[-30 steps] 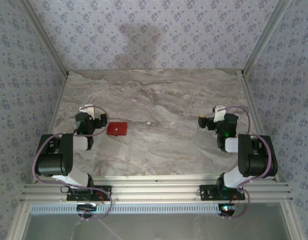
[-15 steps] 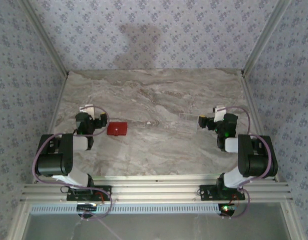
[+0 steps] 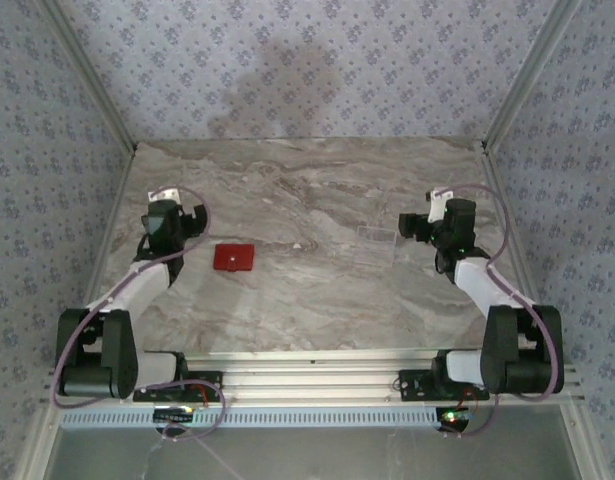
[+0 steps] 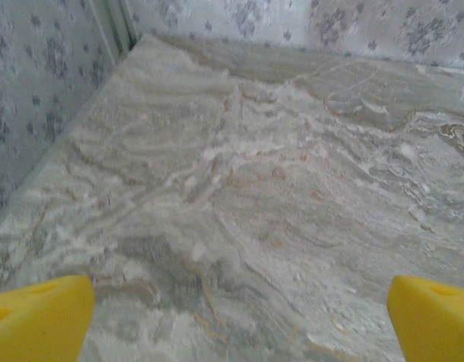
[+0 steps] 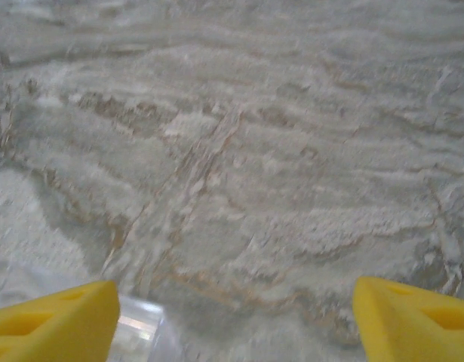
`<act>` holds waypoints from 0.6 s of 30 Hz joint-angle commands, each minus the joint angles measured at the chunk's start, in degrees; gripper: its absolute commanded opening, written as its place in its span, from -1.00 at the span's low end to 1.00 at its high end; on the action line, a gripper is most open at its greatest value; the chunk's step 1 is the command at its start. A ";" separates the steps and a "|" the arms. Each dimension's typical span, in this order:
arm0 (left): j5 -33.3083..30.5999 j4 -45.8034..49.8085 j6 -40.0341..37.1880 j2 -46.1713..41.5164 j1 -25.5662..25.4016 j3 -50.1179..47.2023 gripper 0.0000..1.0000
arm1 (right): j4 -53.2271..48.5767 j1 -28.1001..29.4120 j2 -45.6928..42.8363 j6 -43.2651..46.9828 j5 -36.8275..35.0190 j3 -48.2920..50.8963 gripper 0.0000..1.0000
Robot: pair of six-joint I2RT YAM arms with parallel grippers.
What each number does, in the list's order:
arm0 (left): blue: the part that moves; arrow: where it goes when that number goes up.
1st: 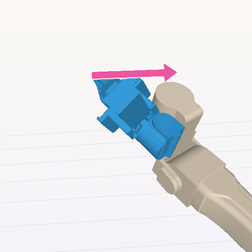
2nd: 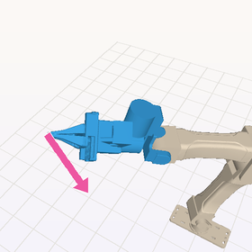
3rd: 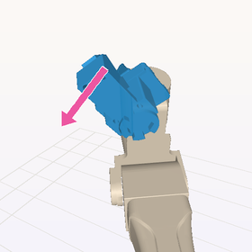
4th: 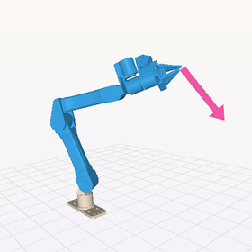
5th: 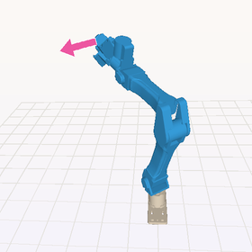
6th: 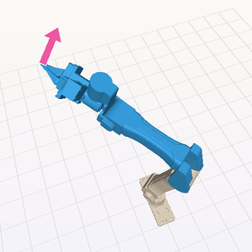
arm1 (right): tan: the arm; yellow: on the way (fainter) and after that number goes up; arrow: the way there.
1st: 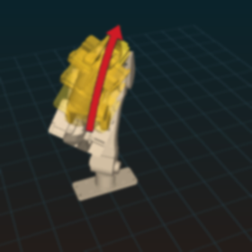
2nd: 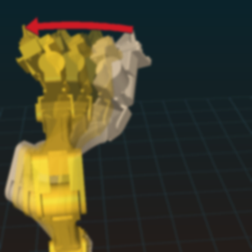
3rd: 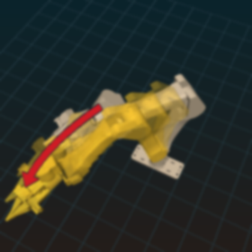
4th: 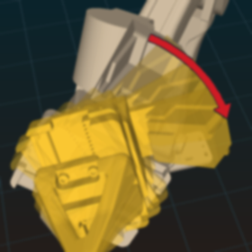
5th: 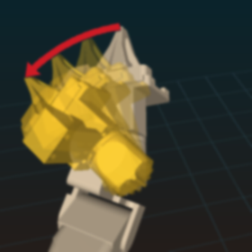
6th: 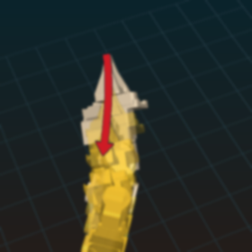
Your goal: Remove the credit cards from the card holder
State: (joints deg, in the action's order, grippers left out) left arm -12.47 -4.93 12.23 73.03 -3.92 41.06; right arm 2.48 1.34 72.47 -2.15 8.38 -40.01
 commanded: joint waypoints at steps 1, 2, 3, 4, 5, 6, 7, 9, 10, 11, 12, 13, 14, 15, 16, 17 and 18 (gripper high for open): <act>6.14 21.16 7.80 0.67 -0.47 6.22 0.99 | -17.33 1.41 -1.45 -7.27 0.49 -3.95 0.50; 9.29 24.67 8.46 1.39 -0.63 8.35 0.98 | -19.74 1.74 -1.27 -8.62 1.36 -4.97 0.41; 12.18 27.80 8.51 2.23 -1.17 10.29 0.97 | -21.58 2.20 -0.76 -9.26 2.52 -5.71 0.34; 13.85 30.63 8.51 2.96 -1.82 11.83 0.97 | -23.16 2.70 -0.37 -9.81 2.69 -6.47 0.29; 14.63 33.67 8.45 3.58 -2.93 13.72 0.97 | -24.66 3.26 0.16 -10.36 2.40 -7.07 0.27; 14.95 36.61 8.34 4.10 -4.09 15.48 0.97 | -25.71 3.89 0.86 -10.93 2.13 -7.76 0.27; 15.21 39.01 8.19 4.56 -5.02 16.87 0.97 | -26.40 4.25 1.42 -11.32 2.07 -8.30 0.21; 16.64 44.91 7.50 5.72 -6.48 20.12 0.97 | -27.18 5.13 3.26 -12.15 2.06 -9.66 0.07; 16.93 47.46 7.12 6.18 -6.98 21.34 0.98 | -27.54 5.51 4.06 -12.72 1.27 -10.13 0.02; 17.21 49.84 6.59 6.64 -7.38 22.67 0.98 | -27.92 5.79 5.30 -13.44 0.12 -11.00 -0.07; 17.30 52.01 6.00 6.93 -7.79 23.89 0.98 | -28.18 6.05 6.29 -13.72 -0.49 -11.78 -0.13; 17.34 53.59 5.32 7.17 -8.00 24.77 0.98 | -28.15 6.20 7.19 -13.98 -0.99 -12.30 -0.18; 17.37 55.25 4.45 7.42 -8.22 25.64 0.98 | -28.07 6.23 8.03 -14.21 -1.54 -12.88 -0.23; 17.43 56.22 3.53 7.39 -8.42 26.07 0.98 | -27.97 6.38 8.69 -14.38 -1.90 -13.34 -0.27; 17.50 56.79 2.07 7.25 -8.63 26.35 0.98 | -27.73 6.39 9.49 -14.44 -2.21 -13.88 -0.31; 17.39 56.89 0.98 6.97 -8.78 26.18 0.98 | -27.60 6.39 10.40 -14.39 -2.32 -14.36 -0.35; 16.85 56.51 0.04 6.46 -8.81 25.69 0.98 | -27.61 6.36 11.53 -14.27 -2.32 -15.10 -0.35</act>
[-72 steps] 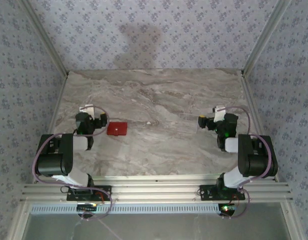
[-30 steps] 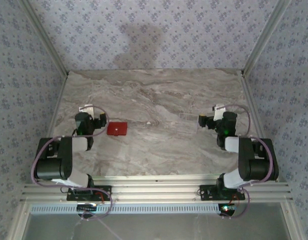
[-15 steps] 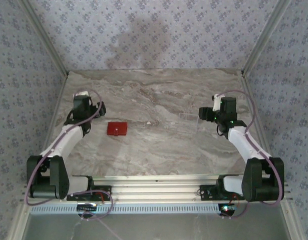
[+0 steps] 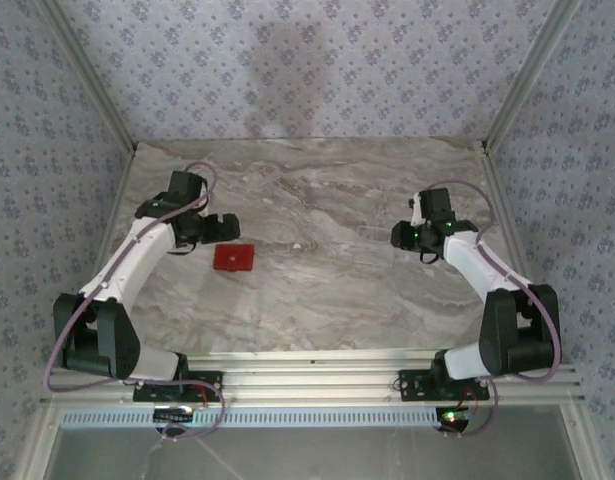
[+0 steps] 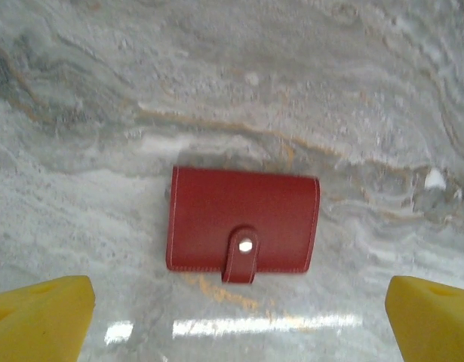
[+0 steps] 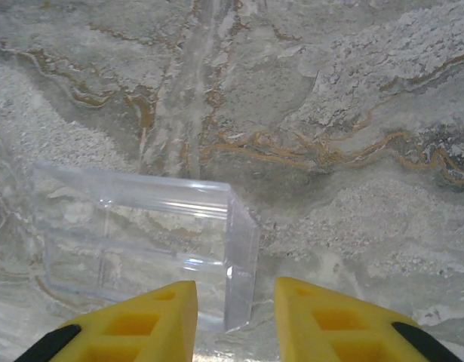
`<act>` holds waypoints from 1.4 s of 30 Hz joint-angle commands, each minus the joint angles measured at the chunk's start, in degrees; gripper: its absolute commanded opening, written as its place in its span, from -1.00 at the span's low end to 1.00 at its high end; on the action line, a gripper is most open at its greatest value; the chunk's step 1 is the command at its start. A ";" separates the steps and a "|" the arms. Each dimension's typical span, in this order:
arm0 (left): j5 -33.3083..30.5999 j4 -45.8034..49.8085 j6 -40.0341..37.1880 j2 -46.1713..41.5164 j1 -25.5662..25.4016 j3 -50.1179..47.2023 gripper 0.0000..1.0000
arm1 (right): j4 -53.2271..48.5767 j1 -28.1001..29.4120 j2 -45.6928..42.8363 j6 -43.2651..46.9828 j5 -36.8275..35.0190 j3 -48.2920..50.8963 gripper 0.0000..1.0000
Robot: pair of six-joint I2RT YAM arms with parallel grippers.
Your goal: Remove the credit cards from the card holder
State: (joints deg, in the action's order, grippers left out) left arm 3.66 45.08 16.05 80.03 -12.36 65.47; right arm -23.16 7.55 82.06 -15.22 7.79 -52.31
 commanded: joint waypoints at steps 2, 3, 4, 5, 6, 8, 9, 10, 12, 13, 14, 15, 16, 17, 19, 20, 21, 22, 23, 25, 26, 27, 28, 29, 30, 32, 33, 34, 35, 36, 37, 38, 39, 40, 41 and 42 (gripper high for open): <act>-0.83 5.46 -4.81 -1.05 -0.38 0.16 0.98 | -2.06 0.27 3.99 -1.12 -2.14 -3.98 -0.37; -1.57 5.29 -5.17 -1.04 -0.38 -0.16 0.99 | -1.87 0.21 5.09 -1.06 -2.18 -4.40 -0.38; -2.22 5.74 -5.50 -0.81 -0.38 0.07 0.98 | -1.80 0.23 6.03 -1.03 -2.17 -4.82 -0.39; -3.08 6.22 -5.83 -0.72 -0.38 0.14 0.98 | -1.50 0.23 6.96 -0.90 -1.87 -5.19 -0.40; -3.84 6.24 -6.03 -0.83 -0.38 -0.07 0.99 | -1.01 0.20 7.78 -0.86 -1.35 -5.46 -0.42; -4.44 5.94 -6.21 -1.08 -0.21 -0.56 0.99 | -0.58 0.41 9.13 -0.84 -0.79 -6.01 -0.44; -4.53 5.85 -6.30 -1.24 -0.20 -0.89 0.99 | -0.44 0.52 9.83 -0.67 -0.68 -6.36 -0.46; -4.59 5.83 -6.25 -1.34 -0.21 -1.23 0.99 | -0.47 0.57 10.36 -0.60 -0.67 -6.63 -0.47; -4.72 5.73 -6.39 -1.39 -0.21 -1.57 0.99 | -0.35 0.67 11.39 -0.54 -0.63 -7.05 -0.54; -4.80 5.84 -6.39 -1.29 -0.21 -1.58 0.99 | -0.34 0.69 11.69 -0.51 -0.60 -7.18 -0.56; -4.89 5.81 -6.39 -1.28 -0.20 -1.53 0.99 | -0.32 0.76 11.98 -0.43 -0.67 -7.23 -0.60; -4.89 5.85 -6.39 -1.11 -0.21 -1.56 0.99 | -0.28 0.86 12.14 -0.42 -0.67 -7.27 -0.63; -4.90 5.82 -6.39 -1.11 -0.21 -1.58 0.99 | -0.34 0.94 12.21 -0.41 -0.83 -7.28 -0.67; -4.83 5.83 -6.23 -1.09 -0.21 -1.58 0.99 | -0.47 1.09 12.16 -0.35 -1.00 -7.36 -0.71; -4.80 5.80 -6.30 -1.02 -0.21 -1.64 0.99 | -0.81 1.44 11.85 -0.33 -1.50 -7.60 -0.79; -4.80 5.72 -6.25 -1.02 -0.21 -1.66 0.99 | -1.10 1.69 11.65 -0.32 -2.06 -7.83 -0.81; -4.76 5.78 -6.21 -0.94 -0.21 -1.60 0.99 | -1.52 2.06 11.33 -0.42 -2.74 -8.08 -0.83; -4.72 5.81 -6.21 -0.93 -0.21 -1.66 0.99 | -1.75 2.44 11.15 -0.64 -3.26 -8.39 -0.85; -4.80 5.73 -6.21 -0.86 -0.21 -1.67 0.99 | -2.21 2.87 10.93 -0.94 -3.92 -9.00 -0.89; -4.85 5.87 -6.21 -0.75 -0.21 -1.58 0.99 | -3.53 4.08 11.17 -1.94 -5.36 -10.68 -0.94; -4.96 5.94 -6.27 -0.67 -0.21 -1.58 0.99 | -4.10 5.02 11.57 -2.46 -6.47 -11.77 -0.95; -5.01 6.00 -6.30 -0.68 -0.21 -1.58 0.99 | -4.50 6.14 12.03 -3.05 -7.67 -13.05 -0.95; -5.13 6.07 -6.38 -0.67 -0.21 -1.66 0.99 | -4.74 7.19 12.59 -3.67 -8.97 -14.19 -0.96; -5.30 6.08 -6.30 -0.61 -0.21 -1.72 0.99 | -5.25 8.42 13.34 -4.83 -10.48 -15.46 -0.97; -5.41 6.16 -6.30 -0.61 -0.16 -1.75 0.99 | -5.72 9.51 14.32 -5.78 -11.58 -18.14 -0.98; -5.75 6.33 -6.21 -0.45 -0.21 -1.82 0.99 | -6.16 11.45 16.42 -7.42 -12.66 -20.95 -0.99; -5.85 6.43 -6.12 -0.36 -0.20 -1.84 0.99 | -6.43 12.39 17.66 -8.19 -13.19 -22.55 -1.00; -5.91 6.51 -6.12 -0.31 -0.21 -1.82 0.99 | -6.87 13.28 18.83 -8.77 -13.90 -24.01 -1.00; -6.07 6.64 -6.12 -0.35 -0.21 -1.68 0.99 | -7.47 14.31 20.12 -9.33 -14.80 -25.85 -1.00; -6.46 6.76 -6.03 -0.38 -0.21 -1.62 0.99 | -7.95 15.21 21.48 -10.10 -15.40 -27.70 -1.00; -6.93 6.86 -5.95 -0.36 -0.12 -1.60 0.99 | -8.08 15.88 22.51 -10.68 -15.66 -29.09 -1.00; -7.26 6.86 -5.95 -0.41 -0.04 -1.58 0.99 | -8.26 16.61 23.91 -11.37 -15.76 -30.66 -1.00; -7.35 6.95 -5.86 -0.40 0.12 -1.58 0.99 | -8.39 17.33 25.25 -11.98 -16.02 -32.22 -1.00; -7.28 6.95 -5.77 -0.41 0.19 -1.58 0.99 | -8.57 17.93 26.40 -12.32 -16.33 -33.45 -1.00; -7.19 6.95 -5.64 -0.32 0.21 -1.64 0.99 | -8.99 18.66 27.83 -12.82 -16.90 -35.18 -1.00; -7.06 6.95 -5.59 -0.31 0.24 -1.67 0.99 | -9.50 19.34 29.29 -13.04 -17.39 -36.87 -1.00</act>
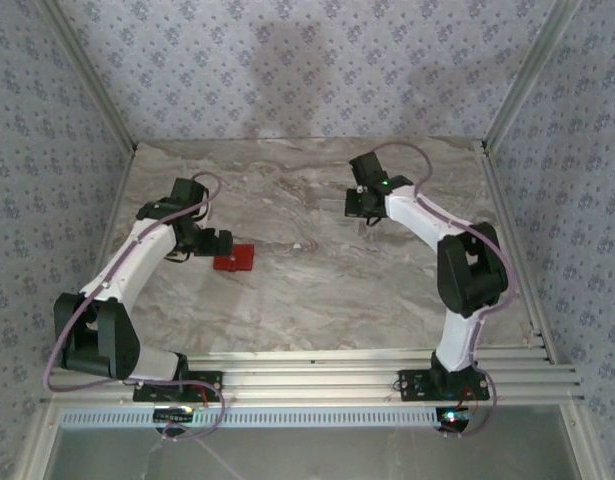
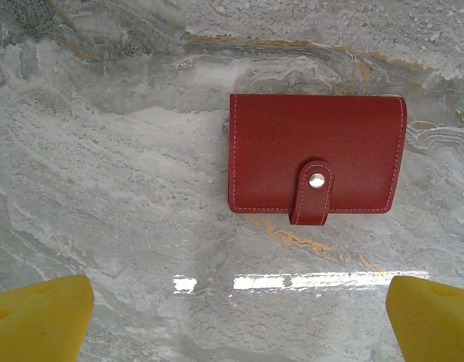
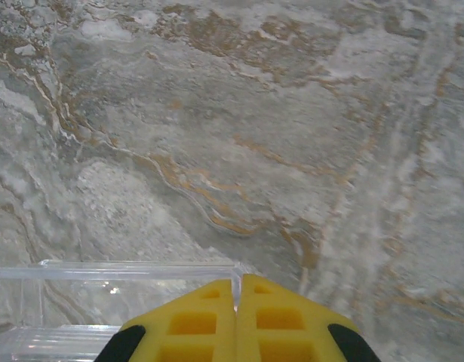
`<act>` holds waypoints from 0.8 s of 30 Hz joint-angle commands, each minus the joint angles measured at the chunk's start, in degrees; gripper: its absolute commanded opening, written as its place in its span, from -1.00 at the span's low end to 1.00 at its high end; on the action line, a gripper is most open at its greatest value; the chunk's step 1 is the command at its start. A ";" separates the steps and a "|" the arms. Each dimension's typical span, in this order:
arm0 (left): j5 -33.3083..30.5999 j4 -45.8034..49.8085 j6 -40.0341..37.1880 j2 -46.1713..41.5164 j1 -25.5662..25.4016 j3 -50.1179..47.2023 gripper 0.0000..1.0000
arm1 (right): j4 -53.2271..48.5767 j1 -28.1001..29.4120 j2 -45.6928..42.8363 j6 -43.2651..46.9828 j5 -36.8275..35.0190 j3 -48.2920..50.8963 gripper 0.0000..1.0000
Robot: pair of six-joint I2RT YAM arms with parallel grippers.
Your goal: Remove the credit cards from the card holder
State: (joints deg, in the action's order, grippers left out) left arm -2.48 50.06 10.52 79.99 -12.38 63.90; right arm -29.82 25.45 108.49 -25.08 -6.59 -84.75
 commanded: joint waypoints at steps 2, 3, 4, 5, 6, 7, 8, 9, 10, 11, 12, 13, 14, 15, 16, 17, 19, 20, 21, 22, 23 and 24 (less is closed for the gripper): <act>-0.78 1.96 0.07 -0.18 0.22 -0.27 0.99 | -3.94 2.47 5.50 -3.65 -4.06 -7.52 -1.00; -0.73 1.97 0.14 -0.16 0.25 -0.34 0.99 | -4.22 2.96 7.00 -3.88 -4.28 -9.06 -1.00; -0.89 1.95 0.11 -0.03 0.23 -0.34 0.99 | -4.36 3.13 8.06 -4.18 -4.31 -10.21 -1.00; -0.86 1.97 0.24 -0.07 0.25 -0.34 0.99 | -4.35 3.37 9.29 -4.58 -4.33 -11.63 -1.00; -0.86 1.99 0.20 -0.06 0.22 -0.27 0.99 | -6.41 3.53 10.41 -4.77 -4.55 -12.97 -1.00; -0.85 1.99 0.24 -0.03 0.22 -0.29 0.99 | -7.18 3.68 11.27 -5.01 -4.66 -13.91 -1.00; -0.86 2.06 0.20 -0.02 0.21 -0.34 0.99 | -7.75 3.74 12.02 -5.11 -4.66 -14.70 -1.00; -0.86 2.02 0.22 -0.12 0.25 -0.35 0.99 | -7.67 3.89 12.54 -5.01 -4.87 -15.15 -1.00; -0.86 2.05 0.20 -0.06 0.20 -0.32 0.99 | -7.63 3.97 12.83 -4.90 -4.92 -15.35 -1.00; -0.87 2.06 0.11 -0.10 0.19 -0.35 0.99 | -7.70 3.95 13.12 -5.06 -4.96 -15.59 -1.00; -0.86 2.06 0.11 -0.03 0.24 -0.35 0.99 | -7.50 3.94 13.36 -5.13 -4.96 -15.60 -1.00; -0.86 2.05 0.12 -0.01 0.20 -0.37 0.99 | -7.37 4.04 13.54 -5.15 -4.97 -15.66 -1.00; -0.86 2.06 0.13 -0.01 0.23 -0.36 0.99 | -7.46 4.06 13.82 -5.08 -4.69 -15.75 -1.00; -0.86 1.97 0.16 0.08 0.23 -0.36 0.99 | -7.74 4.08 14.10 -5.14 -4.29 -15.97 -1.00; -0.87 1.97 0.11 0.03 0.22 -0.35 0.99 | -7.91 4.08 14.21 -5.13 -4.02 -16.04 -1.00; -0.86 1.97 0.11 0.06 0.25 -0.35 0.99 | -7.89 4.07 14.30 -5.08 -3.89 -15.89 -1.00; -0.86 1.97 0.06 0.07 0.18 -0.35 0.99 | -7.84 4.15 14.21 -5.07 -3.56 -15.70 -0.98; -0.86 1.90 0.07 0.14 0.25 -0.36 0.99 | -7.92 4.17 14.21 -5.04 -3.48 -15.69 -0.94; -0.86 1.97 0.05 0.10 0.25 -0.35 0.99 | -7.97 4.14 14.19 -4.99 -3.37 -15.78 -0.88; -0.86 2.02 0.09 0.25 0.25 -0.36 0.99 | -8.13 4.12 14.06 -5.02 -3.31 -15.79 -0.85; -0.86 2.05 0.03 0.34 0.25 -0.39 0.99 | -8.16 4.17 13.88 -4.97 -3.28 -15.84 -0.81; -0.86 2.03 0.02 0.43 0.24 -0.35 0.99 | -8.36 4.14 13.63 -4.83 -3.26 -15.83 -0.79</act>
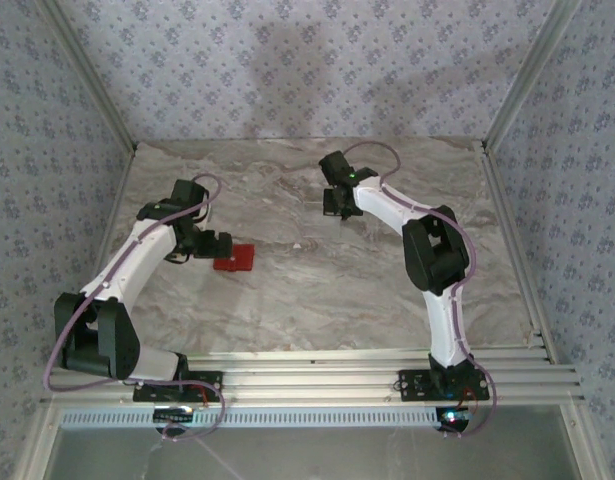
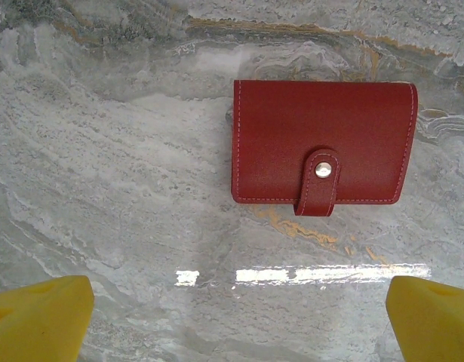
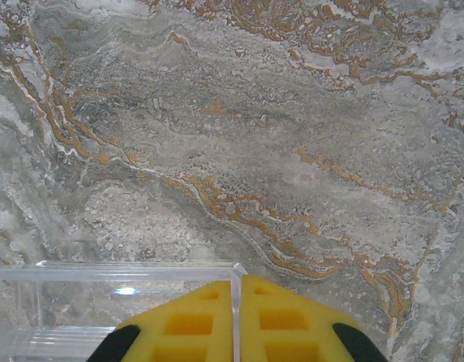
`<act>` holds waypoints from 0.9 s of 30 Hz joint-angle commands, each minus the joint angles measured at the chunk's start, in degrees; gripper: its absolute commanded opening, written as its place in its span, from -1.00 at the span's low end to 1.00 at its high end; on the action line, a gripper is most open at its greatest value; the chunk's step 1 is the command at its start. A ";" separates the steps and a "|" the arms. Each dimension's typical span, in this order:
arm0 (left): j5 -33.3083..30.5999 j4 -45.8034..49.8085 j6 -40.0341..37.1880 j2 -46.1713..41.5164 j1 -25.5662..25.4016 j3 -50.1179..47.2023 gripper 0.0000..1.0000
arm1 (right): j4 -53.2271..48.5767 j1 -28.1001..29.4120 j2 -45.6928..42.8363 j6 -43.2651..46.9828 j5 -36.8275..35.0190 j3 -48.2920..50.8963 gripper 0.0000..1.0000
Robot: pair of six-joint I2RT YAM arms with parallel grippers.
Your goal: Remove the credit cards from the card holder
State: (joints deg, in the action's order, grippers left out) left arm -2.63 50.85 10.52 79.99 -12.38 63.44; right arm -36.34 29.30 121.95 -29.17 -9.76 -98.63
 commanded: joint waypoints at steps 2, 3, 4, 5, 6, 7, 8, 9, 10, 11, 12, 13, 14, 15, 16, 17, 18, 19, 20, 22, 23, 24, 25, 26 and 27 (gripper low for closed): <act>-0.66 1.27 0.06 0.52 0.23 0.13 0.99 | -2.09 0.31 -0.45 -0.49 -0.01 -2.00 -0.78; -0.62 1.23 0.08 0.68 0.23 0.13 0.99 | -2.18 0.32 -0.80 -0.32 -0.14 -1.97 -0.77; -0.57 1.27 0.11 0.72 0.23 0.16 0.99 | -2.40 0.31 -1.11 -0.12 -0.12 -1.94 -0.75; -0.45 1.23 0.12 0.85 0.25 0.11 0.99 | -2.63 0.31 -1.47 0.12 -0.13 -2.08 -0.73; -0.31 1.27 0.13 0.91 0.25 0.19 0.99 | -2.81 0.29 -1.90 0.32 -0.06 -2.05 -0.70; -0.28 1.27 0.13 1.00 0.24 0.21 0.99 | -3.04 0.30 -2.35 0.37 -0.08 -2.02 -0.68; -0.22 1.27 0.18 1.05 0.25 0.23 0.99 | -3.20 0.32 -2.88 0.50 -0.04 -2.00 -0.66; -0.20 1.28 0.22 1.14 0.21 0.23 0.99 | -3.44 0.27 -3.47 0.68 -0.04 -2.00 -0.64; -0.17 1.33 0.30 1.18 0.23 0.20 0.99 | -3.69 0.30 -4.09 0.82 0.08 -2.00 -0.63; -0.18 1.31 0.41 1.27 0.26 0.31 0.99 | -3.81 0.32 -4.79 0.98 0.09 -1.82 -0.61; -0.26 1.50 0.61 1.55 0.25 0.45 0.99 | -3.91 0.32 -5.52 1.12 0.20 -1.68 -0.60; -0.47 1.78 1.01 1.89 0.21 0.77 0.99 | -3.92 0.28 -6.27 1.25 0.39 -1.45 -0.59; -0.53 2.71 1.65 2.54 0.23 1.66 0.99 | -3.93 0.27 -6.92 1.32 0.56 -1.11 -0.58; -0.53 3.27 2.55 3.20 0.17 2.44 0.99 | -3.83 0.23 -7.77 1.39 0.64 -0.74 -0.57; -0.56 3.60 3.75 3.89 0.15 3.13 0.99 | -3.89 0.23 -8.47 1.49 0.79 -0.35 -0.56; -0.36 3.93 5.07 4.79 0.04 3.97 0.99 | -3.91 0.19 -9.25 1.57 0.96 0.04 -0.56; -0.33 3.93 6.27 5.64 -0.35 4.72 0.99 | -4.07 0.18 -9.96 1.70 1.07 0.48 -0.55; -0.45 3.46 7.06 6.37 -0.89 5.27 0.99 | -4.09 0.12 -10.65 1.80 1.22 0.88 -0.54; -0.77 2.68 7.94 7.18 -1.67 5.53 0.99 | -3.97 0.16 -11.47 1.75 1.32 1.43 -0.53; 0.04 2.06 9.88 9.56 -2.59 7.06 0.99 | -3.80 0.11 -13.04 1.88 1.46 2.65 -0.51; 0.59 2.10 10.72 11.22 -3.24 8.18 0.99 | -3.70 0.15 -13.88 1.99 1.58 3.29 -0.50; 0.66 1.98 11.28 12.95 -4.05 9.68 0.99 | -3.68 0.14 -14.61 2.21 1.57 3.97 -0.49; 0.34 1.80 11.56 14.34 -4.83 10.80 0.99 | -3.81 0.13 -15.09 2.31 1.54 4.43 -0.49; -0.17 1.75 11.84 16.28 -5.61 12.34 0.99 | -3.80 0.08 -15.91 2.41 1.57 5.02 -0.48; -0.98 2.16 12.10 18.32 -6.29 14.01 0.99 | -3.81 0.06 -16.58 2.61 1.50 5.56 -0.47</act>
State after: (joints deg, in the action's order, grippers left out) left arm -2.66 52.51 19.86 94.94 -17.08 73.69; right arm -38.70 29.30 107.74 -27.59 -8.54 -94.76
